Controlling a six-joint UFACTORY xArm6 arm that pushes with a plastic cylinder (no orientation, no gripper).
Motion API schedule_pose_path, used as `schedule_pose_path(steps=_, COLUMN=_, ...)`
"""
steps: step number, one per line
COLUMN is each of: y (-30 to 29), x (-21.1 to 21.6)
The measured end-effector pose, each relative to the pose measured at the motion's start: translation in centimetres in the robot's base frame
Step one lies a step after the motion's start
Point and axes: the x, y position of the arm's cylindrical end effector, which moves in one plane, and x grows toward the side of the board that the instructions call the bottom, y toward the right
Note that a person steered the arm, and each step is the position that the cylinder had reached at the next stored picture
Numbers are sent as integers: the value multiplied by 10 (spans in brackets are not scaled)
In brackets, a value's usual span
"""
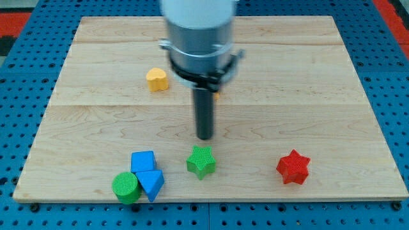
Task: Slide the red star towards the center right of the board
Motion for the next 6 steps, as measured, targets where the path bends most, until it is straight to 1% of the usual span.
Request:
schedule_pose_path(steps=1, y=-16, x=26)
schedule_pose_path(steps=2, y=-59, x=45)
schedule_pose_path(steps=3, y=43, x=38)
schedule_pose_path(steps=4, y=129, x=61)
schedule_pose_path(steps=5, y=141, x=96)
schedule_pose_path(steps=6, y=143, x=97)
